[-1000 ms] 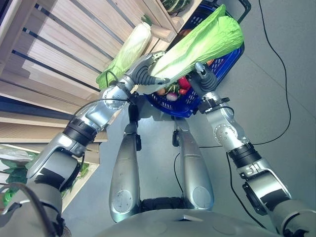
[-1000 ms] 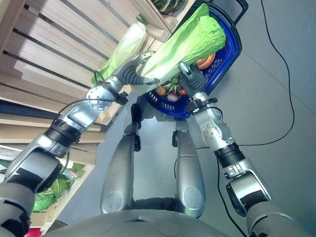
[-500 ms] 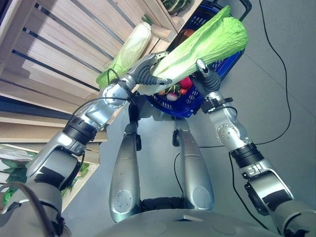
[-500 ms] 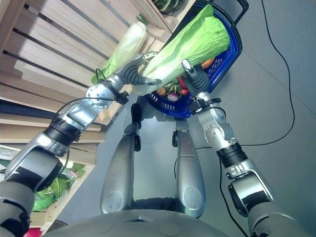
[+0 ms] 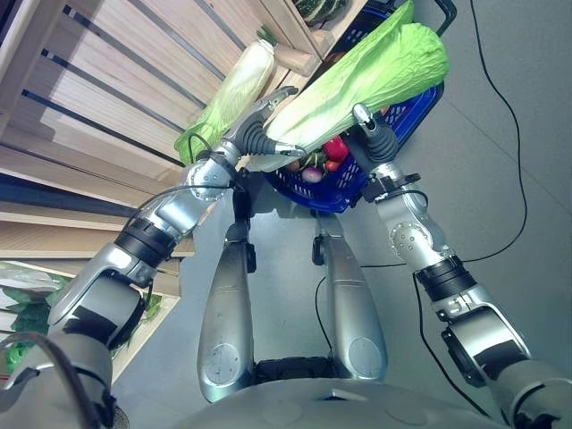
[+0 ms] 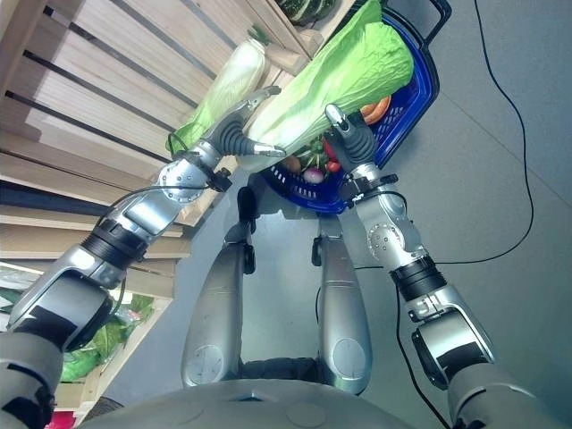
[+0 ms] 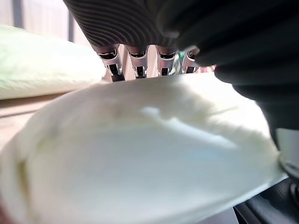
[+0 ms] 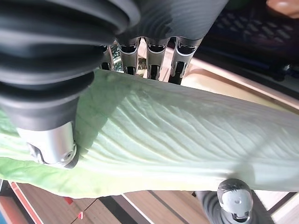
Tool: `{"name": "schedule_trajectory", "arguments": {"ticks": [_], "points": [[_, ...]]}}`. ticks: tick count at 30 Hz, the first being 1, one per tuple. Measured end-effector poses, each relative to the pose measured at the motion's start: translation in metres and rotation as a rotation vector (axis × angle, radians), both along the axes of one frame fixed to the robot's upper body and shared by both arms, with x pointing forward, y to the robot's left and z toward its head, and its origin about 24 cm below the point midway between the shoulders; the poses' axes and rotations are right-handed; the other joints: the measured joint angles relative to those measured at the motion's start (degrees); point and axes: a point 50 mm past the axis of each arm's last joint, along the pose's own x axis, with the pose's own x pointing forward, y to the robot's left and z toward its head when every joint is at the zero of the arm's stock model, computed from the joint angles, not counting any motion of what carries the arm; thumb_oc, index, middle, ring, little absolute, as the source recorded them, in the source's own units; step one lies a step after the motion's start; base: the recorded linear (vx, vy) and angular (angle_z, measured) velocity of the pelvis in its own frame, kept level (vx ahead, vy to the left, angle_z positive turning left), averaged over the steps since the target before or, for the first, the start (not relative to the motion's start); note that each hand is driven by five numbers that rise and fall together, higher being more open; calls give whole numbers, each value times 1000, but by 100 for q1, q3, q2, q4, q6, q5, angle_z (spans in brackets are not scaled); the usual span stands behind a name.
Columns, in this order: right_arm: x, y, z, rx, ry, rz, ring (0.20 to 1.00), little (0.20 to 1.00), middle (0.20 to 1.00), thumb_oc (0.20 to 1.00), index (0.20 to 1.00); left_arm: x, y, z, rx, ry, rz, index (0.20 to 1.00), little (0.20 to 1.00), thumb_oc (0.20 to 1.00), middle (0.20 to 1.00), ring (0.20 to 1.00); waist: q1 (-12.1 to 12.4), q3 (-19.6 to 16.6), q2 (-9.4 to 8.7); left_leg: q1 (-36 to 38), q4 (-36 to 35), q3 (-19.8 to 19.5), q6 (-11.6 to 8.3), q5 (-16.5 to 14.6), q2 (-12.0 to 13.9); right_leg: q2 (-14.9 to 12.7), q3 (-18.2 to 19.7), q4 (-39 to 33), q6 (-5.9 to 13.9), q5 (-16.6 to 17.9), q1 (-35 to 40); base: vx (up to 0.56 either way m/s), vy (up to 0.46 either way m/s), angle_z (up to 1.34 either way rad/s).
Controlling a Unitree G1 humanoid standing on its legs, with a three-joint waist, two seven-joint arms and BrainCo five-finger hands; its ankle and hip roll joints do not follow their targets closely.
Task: Pick up fruits and vegetables into the basket
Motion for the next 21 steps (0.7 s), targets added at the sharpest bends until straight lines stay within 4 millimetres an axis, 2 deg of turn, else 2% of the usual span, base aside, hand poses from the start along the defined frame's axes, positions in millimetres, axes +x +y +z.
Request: {"name": "schedule_trajectory", "arguments": {"ticks": [5, 13, 17, 21], "points": [[1, 3, 4, 15, -18, 1, 200, 200, 200, 200, 200, -6, 1, -10, -149, -51, 75, 1000, 1000, 1000, 1000, 1000, 37, 0, 0, 5, 0, -8, 2, 3, 0, -2, -8, 8, -2, 1, 6, 0, 0, 0], [1, 10, 15, 58, -60, 7, 200, 200, 200, 200, 200, -11, 4, -8, -341, -134, 137, 1000, 1000, 1000, 1000, 1000, 41, 0, 0, 10, -8, -57, -11, 29, -6, -3, -40, 27, 2, -1, 15, 0, 0, 0], [-1, 9, 17, 61, -73, 6, 200, 200, 200, 200, 200, -15, 10, -3, -422, -175, 119, 1000, 1000, 1000, 1000, 1000, 41, 0, 0, 34, -48, -58, -12, 55, -9, -7, -41, 37, -2, 1, 15, 0, 0, 0], [-1, 6, 15, 40, -75, -17, 200, 200, 200, 200, 200, -12, 27, 4, -580, -199, 181, 1000, 1000, 1000, 1000, 1000, 28, 0, 0, 50, -44, -57, -14, 58, -11, -6, -35, 58, 0, 0, 19, 0, 0, 0]]}}
